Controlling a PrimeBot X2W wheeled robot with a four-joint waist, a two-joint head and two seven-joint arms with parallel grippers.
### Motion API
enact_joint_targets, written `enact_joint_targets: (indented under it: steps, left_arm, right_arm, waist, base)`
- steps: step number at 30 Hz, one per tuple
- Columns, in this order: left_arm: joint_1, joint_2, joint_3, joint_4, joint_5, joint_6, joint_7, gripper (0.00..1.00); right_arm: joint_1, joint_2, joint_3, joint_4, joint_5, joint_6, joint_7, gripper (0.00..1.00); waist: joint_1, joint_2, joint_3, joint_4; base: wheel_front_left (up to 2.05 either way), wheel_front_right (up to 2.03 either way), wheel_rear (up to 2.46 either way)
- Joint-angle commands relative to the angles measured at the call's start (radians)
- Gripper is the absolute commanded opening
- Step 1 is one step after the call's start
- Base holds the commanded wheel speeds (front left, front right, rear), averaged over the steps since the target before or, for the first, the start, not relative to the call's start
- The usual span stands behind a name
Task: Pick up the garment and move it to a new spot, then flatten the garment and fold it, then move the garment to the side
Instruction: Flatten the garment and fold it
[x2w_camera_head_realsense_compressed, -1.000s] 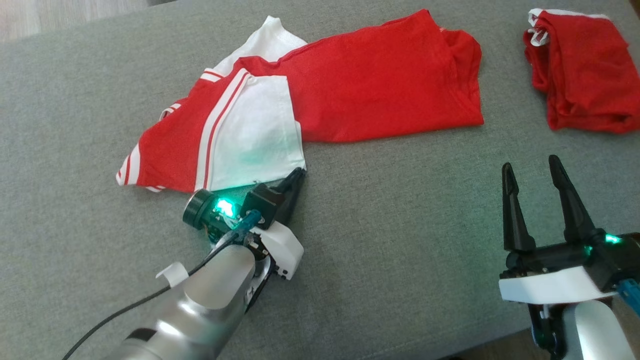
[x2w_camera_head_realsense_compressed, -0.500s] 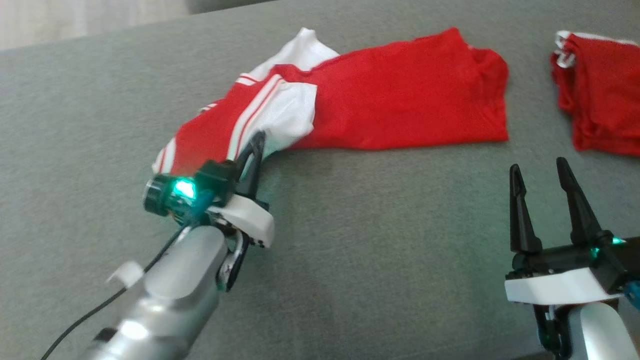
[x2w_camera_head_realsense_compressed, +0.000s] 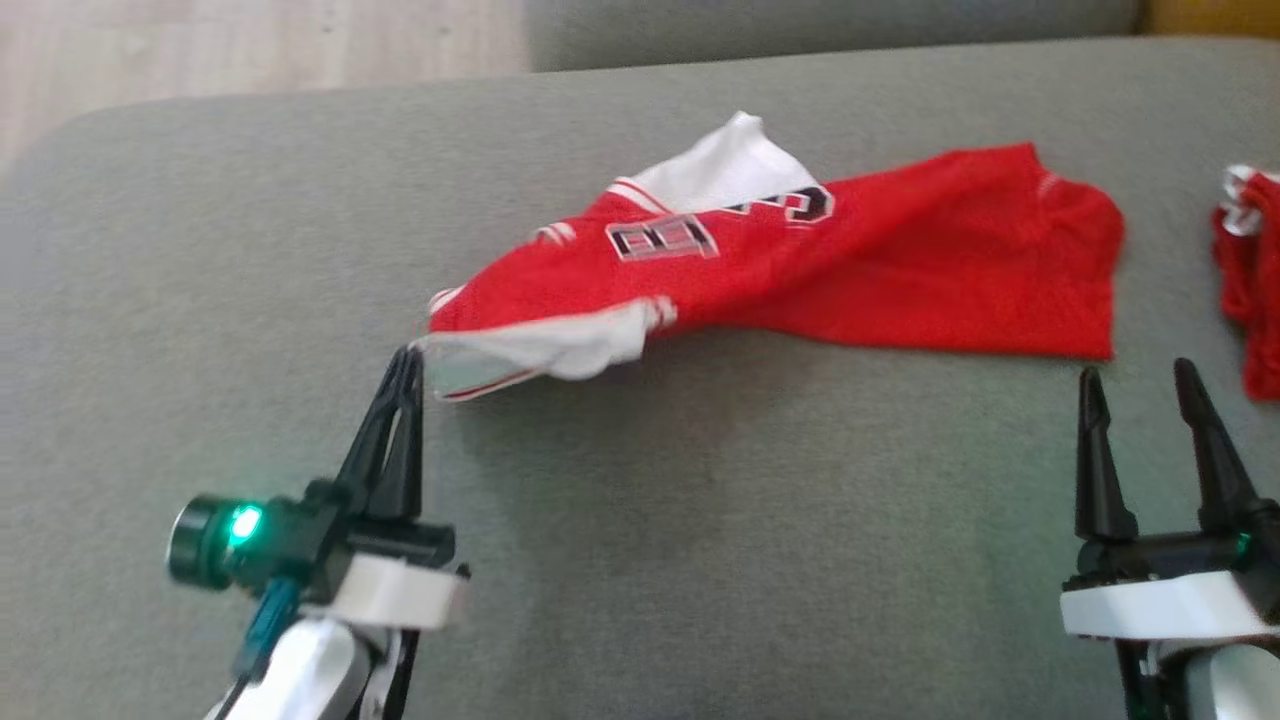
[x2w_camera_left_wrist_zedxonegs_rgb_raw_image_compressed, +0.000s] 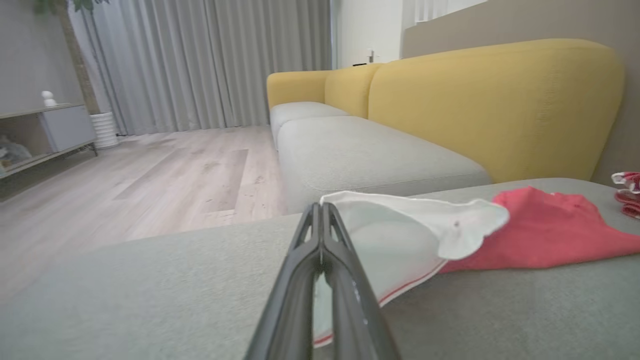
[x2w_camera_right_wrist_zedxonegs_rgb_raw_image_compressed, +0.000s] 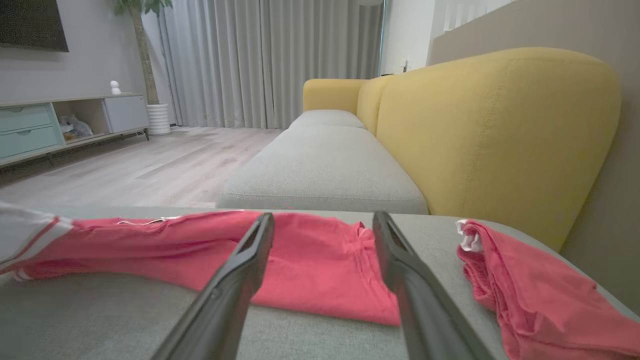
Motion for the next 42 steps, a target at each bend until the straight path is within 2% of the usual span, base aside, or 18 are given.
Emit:
enact_joint_targets:
  steps: [1,12,19,27,34,41,42]
  left_arm:
    - [-0.008,0.041,0.057,-0.054,-0.005,0.017,-0.002,0.00]
    - [0.094,0.119,0.140,-0.117,-0.043,0.082,0.004,0.00]
    - [0.118,0.163,0.217,-0.082,-0.083,0.090,0.000,0.00]
    - [0.062,0.167,0.257,0.010,-0.079,0.093,-0.004,0.00]
    - [-0.055,0.133,0.240,0.083,-0.047,0.067,-0.007,0.00]
    - [-0.139,0.094,0.212,0.149,-0.023,0.026,-0.008,0.00]
    - [-0.145,0.090,0.210,0.157,-0.020,0.021,-0.008,0.00]
  right_arm:
    - [-0.001,-0.033,0.015,-0.035,-0.001,-0.001,-0.006,1.00]
    - [0.017,-0.129,0.059,0.042,0.043,-0.001,-0.006,1.00]
    - [-0.040,-0.230,0.133,0.091,0.068,-0.001,-0.006,1.00]
    - [-0.276,-0.393,0.342,0.238,0.185,-0.001,0.044,1.00]
    - [-0.506,-0.514,0.574,0.331,0.374,-0.001,0.131,1.00]
    - [-0.626,-0.617,0.780,0.362,0.598,-0.001,0.187,1.00]
    - [-0.639,-0.632,0.807,0.362,0.615,-0.001,0.186,0.85]
  waist:
    - [0.0001,0.0000,-0.013,0.035]
    - [0.0001,0.0000,0.018,0.108]
    - [0.0001,0.0000,0.052,0.128]
    - [0.0001,0.0000,0.102,0.154]
    - [0.0001,0.0000,0.152,0.200]
    - [0.0001,0.0000,0.179,0.242]
    - [0.0001,0.0000,0.180,0.245]
  base:
    - [0.00,0.00,0.00]
    - [0.00,0.00,0.00]
    - [0.00,0.00,0.00]
    - [0.00,0.00,0.00]
    - [0.00,0.00,0.00]
    - [0.00,0.00,0.00]
    - [0.00,0.00,0.00]
